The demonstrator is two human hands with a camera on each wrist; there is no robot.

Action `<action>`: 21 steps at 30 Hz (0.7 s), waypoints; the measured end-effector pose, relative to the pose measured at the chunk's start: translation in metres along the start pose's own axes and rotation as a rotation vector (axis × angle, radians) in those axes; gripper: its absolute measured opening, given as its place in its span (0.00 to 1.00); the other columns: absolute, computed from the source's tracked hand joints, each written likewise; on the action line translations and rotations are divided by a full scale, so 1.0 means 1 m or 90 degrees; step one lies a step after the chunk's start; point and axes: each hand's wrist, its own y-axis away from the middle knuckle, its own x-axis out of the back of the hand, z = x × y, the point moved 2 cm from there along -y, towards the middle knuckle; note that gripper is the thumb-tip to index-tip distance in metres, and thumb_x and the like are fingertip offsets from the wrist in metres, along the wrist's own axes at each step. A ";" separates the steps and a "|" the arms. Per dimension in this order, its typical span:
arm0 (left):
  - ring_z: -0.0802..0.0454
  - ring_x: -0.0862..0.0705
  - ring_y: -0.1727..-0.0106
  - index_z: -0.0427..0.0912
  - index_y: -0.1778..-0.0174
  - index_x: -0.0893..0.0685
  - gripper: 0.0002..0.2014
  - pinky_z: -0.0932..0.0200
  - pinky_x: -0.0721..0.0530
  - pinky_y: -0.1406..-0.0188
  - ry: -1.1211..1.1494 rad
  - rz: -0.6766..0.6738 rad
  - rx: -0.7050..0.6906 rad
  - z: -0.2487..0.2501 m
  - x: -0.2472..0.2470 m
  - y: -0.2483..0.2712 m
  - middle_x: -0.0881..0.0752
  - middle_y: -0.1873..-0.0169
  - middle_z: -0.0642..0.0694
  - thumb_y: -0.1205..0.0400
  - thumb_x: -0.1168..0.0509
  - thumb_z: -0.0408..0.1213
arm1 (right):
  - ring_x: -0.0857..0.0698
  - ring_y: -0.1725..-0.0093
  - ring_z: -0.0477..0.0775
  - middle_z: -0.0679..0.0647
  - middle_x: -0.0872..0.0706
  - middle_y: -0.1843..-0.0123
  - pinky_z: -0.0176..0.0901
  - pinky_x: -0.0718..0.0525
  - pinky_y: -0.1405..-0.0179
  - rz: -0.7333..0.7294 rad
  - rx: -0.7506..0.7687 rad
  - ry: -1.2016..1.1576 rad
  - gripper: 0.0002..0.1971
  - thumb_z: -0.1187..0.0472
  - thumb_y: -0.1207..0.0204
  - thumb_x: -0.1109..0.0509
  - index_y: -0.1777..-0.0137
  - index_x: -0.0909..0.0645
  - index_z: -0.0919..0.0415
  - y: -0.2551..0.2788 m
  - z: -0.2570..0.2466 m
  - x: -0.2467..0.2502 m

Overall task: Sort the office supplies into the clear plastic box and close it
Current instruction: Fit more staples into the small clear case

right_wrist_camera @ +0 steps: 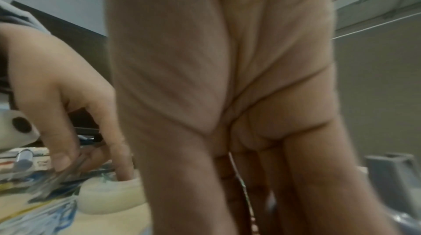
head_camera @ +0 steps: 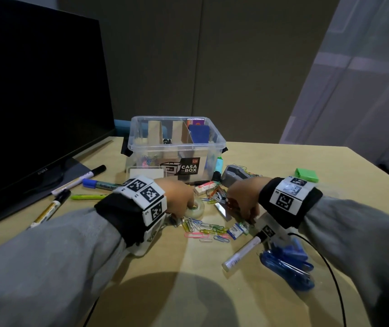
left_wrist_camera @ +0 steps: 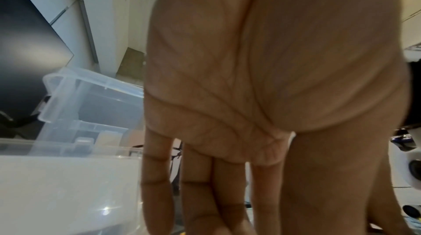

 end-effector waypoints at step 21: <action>0.60 0.18 0.56 0.45 0.46 0.12 0.08 0.68 0.22 0.60 0.355 0.271 0.013 -0.025 0.000 0.003 0.15 0.52 0.53 0.16 0.36 0.35 | 0.21 0.68 0.44 0.48 0.16 0.64 0.31 0.27 0.72 0.283 0.025 -0.171 0.05 0.64 0.26 0.25 0.52 0.11 0.57 -0.014 0.005 0.029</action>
